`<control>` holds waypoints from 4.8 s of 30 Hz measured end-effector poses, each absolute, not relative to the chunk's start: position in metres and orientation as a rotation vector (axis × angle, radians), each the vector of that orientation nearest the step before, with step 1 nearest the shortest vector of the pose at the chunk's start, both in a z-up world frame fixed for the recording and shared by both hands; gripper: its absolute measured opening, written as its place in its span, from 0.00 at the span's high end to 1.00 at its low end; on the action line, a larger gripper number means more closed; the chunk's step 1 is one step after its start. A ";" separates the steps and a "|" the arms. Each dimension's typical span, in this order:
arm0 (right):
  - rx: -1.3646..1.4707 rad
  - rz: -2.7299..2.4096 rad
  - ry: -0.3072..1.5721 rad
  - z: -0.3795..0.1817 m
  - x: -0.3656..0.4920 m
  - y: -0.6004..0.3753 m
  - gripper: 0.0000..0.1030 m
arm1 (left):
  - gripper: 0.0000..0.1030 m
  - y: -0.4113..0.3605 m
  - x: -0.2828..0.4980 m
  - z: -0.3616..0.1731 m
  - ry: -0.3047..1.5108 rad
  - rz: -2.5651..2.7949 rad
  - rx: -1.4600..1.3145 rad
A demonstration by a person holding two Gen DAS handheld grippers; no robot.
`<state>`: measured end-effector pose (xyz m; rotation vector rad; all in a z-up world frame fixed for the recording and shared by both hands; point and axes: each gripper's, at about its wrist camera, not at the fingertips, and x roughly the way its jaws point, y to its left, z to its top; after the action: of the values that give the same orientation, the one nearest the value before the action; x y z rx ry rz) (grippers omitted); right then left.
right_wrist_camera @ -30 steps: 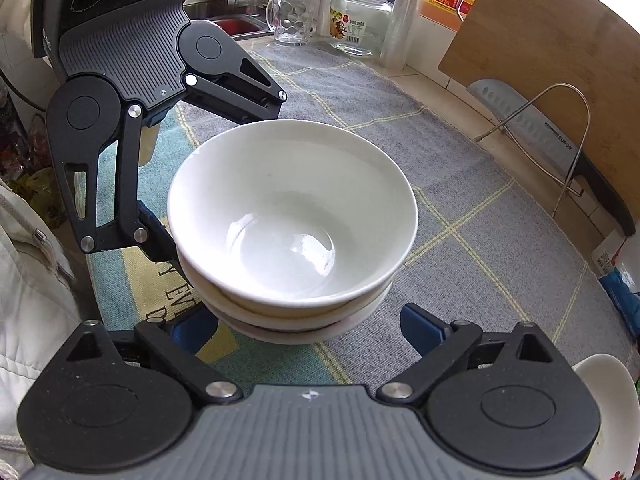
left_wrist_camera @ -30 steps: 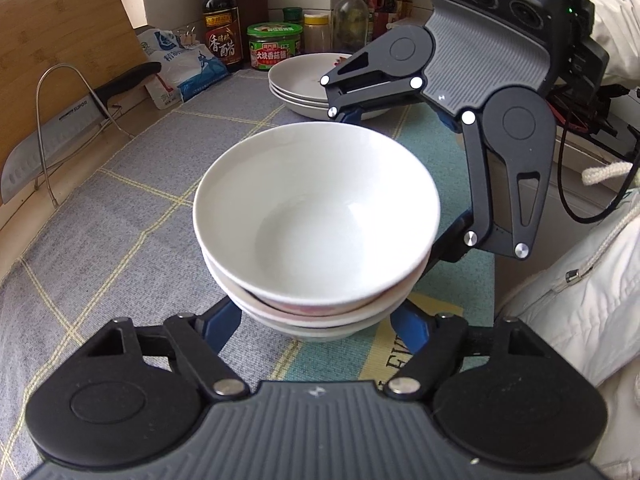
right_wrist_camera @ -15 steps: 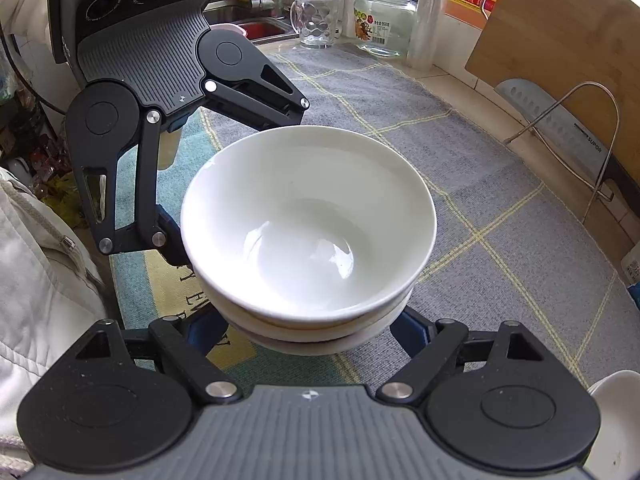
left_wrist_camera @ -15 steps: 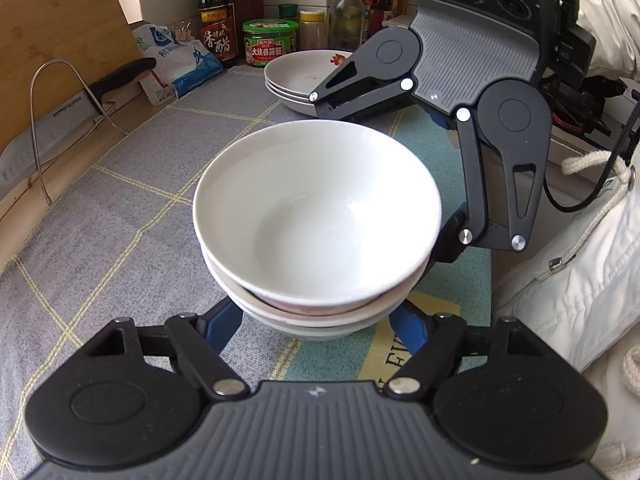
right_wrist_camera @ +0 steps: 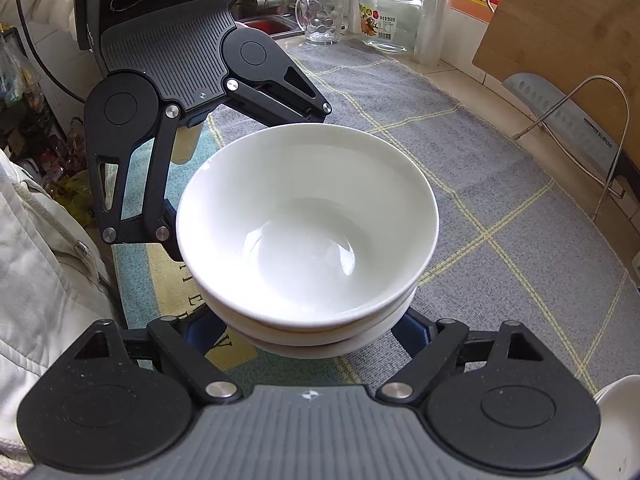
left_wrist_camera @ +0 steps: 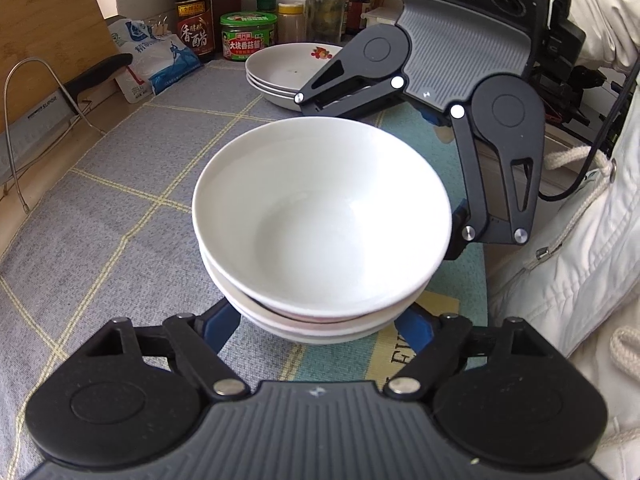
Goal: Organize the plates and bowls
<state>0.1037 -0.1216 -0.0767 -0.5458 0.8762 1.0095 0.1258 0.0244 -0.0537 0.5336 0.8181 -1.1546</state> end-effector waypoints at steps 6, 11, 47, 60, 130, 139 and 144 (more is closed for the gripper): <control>-0.545 1.014 0.885 -0.077 0.104 -0.121 0.12 | 0.19 0.023 0.126 -0.053 0.823 -1.161 0.532; -0.544 1.010 0.886 -0.077 0.104 -0.120 0.12 | 0.20 0.023 0.126 -0.054 0.821 -1.154 0.532; -0.621 0.895 0.818 -0.016 0.130 -0.280 0.12 | 0.20 -0.146 0.150 -0.014 0.693 -1.125 0.552; -0.600 0.805 0.835 -0.023 0.159 -0.348 0.12 | 0.21 -0.213 0.192 -0.024 0.676 -1.169 0.596; 0.169 -0.296 0.820 -0.008 0.028 -0.311 0.00 | 0.01 -0.138 0.098 0.018 0.638 -0.617 0.224; 0.203 -0.322 0.749 0.017 0.009 -0.306 0.00 | 0.01 -0.135 0.086 0.037 0.615 -0.582 0.229; 0.192 -0.326 0.732 0.021 0.010 -0.303 0.00 | 0.01 -0.134 0.086 0.040 0.618 -0.565 0.217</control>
<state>0.0096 -0.3028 0.0210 0.1924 0.7324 -0.3263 0.0864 -0.1336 0.0402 0.2171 0.6185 -0.5648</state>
